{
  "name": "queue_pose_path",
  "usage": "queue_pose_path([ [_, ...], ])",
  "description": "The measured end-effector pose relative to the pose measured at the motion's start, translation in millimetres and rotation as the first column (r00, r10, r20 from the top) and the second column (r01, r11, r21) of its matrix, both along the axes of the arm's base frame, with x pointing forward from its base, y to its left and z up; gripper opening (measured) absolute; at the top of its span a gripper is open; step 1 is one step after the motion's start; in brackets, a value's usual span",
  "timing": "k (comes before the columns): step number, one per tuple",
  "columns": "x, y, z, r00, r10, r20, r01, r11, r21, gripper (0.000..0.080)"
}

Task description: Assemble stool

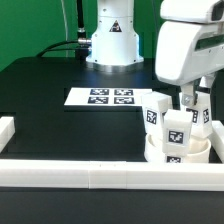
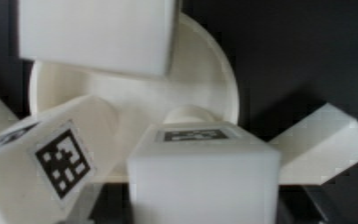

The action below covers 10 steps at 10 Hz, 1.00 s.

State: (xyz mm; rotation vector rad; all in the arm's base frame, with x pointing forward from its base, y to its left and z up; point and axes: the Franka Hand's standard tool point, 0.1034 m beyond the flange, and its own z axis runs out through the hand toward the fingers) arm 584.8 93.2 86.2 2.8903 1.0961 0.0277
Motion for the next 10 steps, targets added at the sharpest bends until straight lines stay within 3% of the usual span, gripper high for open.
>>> queue_pose_path([
  [2,0.2,-2.0,-0.1,0.986,-0.170,0.004,0.170,0.985,0.012,0.0337],
  [5,0.8,-1.7,-0.7,0.877,-0.481,-0.002,0.480,0.876,0.050,0.0338],
  [10,0.5,-0.3,-0.8,0.687,-0.727,-0.008,0.726,0.685,0.062,0.0338],
])
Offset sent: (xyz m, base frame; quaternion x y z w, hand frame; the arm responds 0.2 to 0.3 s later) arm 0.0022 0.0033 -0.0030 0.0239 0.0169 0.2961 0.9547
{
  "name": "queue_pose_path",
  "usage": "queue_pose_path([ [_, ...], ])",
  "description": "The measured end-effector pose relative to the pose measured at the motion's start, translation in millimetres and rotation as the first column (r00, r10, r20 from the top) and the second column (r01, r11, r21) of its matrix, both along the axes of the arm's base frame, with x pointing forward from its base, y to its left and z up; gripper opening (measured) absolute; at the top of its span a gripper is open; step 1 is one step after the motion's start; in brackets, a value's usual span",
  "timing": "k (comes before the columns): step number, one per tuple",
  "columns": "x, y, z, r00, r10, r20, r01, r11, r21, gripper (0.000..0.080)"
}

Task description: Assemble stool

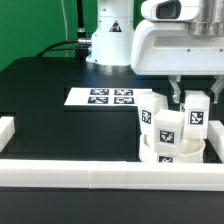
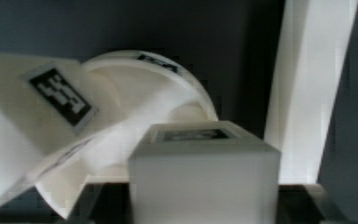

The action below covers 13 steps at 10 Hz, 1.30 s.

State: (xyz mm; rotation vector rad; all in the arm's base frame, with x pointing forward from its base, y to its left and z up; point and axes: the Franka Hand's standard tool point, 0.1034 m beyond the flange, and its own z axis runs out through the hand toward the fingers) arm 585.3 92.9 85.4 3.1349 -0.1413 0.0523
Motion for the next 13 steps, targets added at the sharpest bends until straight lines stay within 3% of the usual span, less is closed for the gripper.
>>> queue_pose_path([
  [2,0.2,1.1,0.0,0.988,-0.155,0.001,0.155,0.988,0.021,0.0338],
  [4,2.3,2.3,-0.1,0.935,-0.354,0.000,0.353,0.933,0.077,0.0338],
  [9,8.0,6.0,-1.0,0.687,-0.726,-0.033,0.722,0.677,0.146,0.0340],
  [13,9.6,8.8,-0.8,0.441,-0.893,-0.087,0.892,0.426,0.150,0.0340],
])
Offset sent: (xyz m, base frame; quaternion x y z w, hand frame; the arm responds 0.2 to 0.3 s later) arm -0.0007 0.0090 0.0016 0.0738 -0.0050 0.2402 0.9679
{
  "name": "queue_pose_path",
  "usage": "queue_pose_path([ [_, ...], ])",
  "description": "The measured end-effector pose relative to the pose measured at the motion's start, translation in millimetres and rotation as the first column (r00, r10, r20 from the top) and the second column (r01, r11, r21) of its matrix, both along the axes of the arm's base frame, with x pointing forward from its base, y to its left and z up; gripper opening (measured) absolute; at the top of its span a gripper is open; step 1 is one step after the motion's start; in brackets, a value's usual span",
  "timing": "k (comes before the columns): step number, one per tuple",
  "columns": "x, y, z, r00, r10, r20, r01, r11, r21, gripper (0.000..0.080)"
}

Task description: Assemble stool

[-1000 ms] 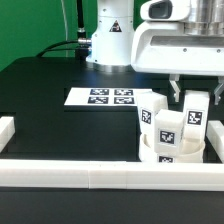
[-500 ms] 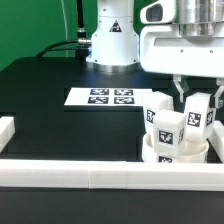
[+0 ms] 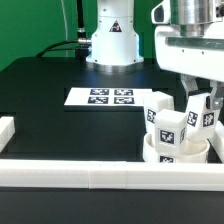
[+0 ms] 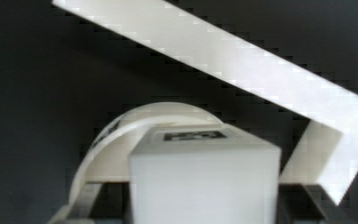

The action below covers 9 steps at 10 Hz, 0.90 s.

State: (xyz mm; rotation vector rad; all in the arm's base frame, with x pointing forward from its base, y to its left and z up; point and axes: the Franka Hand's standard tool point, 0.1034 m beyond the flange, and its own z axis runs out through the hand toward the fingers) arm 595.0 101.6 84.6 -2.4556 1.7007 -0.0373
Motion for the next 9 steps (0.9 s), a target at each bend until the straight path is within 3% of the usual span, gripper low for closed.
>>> queue_pose_path([
  [5,0.4,2.6,0.1,0.958,-0.285,-0.036,0.286,0.957,0.043,0.0340],
  [7,-0.2,2.6,-0.3,0.962,-0.272,-0.036,0.274,0.961,0.042,0.0340],
  [8,-0.7,1.8,-0.6,0.965,-0.258,-0.037,0.259,0.965,0.040,0.0544],
  [9,-1.4,1.1,-1.0,0.969,-0.245,-0.040,0.247,0.968,0.039,0.0544],
])
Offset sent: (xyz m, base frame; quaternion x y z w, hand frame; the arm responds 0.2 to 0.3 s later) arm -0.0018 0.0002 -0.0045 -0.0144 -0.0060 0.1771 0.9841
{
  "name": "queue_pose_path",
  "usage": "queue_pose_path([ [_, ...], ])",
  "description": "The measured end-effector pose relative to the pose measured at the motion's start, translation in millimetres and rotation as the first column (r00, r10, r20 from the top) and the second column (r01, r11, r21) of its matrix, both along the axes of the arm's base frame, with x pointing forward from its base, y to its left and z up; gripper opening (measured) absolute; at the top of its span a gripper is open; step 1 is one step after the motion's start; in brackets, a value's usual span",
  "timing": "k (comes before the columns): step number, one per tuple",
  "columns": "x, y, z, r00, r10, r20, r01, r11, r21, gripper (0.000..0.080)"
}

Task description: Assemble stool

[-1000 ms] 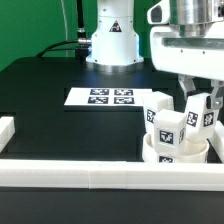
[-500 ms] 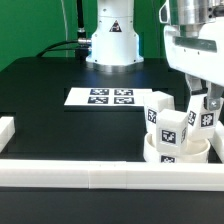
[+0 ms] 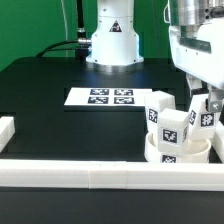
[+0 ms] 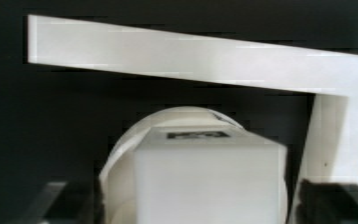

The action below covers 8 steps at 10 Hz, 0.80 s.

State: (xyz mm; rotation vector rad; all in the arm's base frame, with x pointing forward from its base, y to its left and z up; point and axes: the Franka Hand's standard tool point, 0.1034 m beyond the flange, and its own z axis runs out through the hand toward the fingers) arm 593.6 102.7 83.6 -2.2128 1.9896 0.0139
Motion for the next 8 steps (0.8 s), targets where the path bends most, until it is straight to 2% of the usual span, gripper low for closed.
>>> queue_pose_path([
  [1,-0.2,-0.7,0.1,1.000,0.016,0.000,-0.016,1.000,-0.001,0.0628],
  [2,-0.6,-1.3,1.1,0.999,0.032,-0.004,-0.032,0.999,0.000,0.0643],
  [5,0.5,-3.0,13.3,0.993,0.120,-0.007,-0.120,0.993,0.007,0.0648],
  [8,-0.7,-3.5,10.5,0.950,0.312,0.013,-0.312,0.950,-0.016,0.0649],
])
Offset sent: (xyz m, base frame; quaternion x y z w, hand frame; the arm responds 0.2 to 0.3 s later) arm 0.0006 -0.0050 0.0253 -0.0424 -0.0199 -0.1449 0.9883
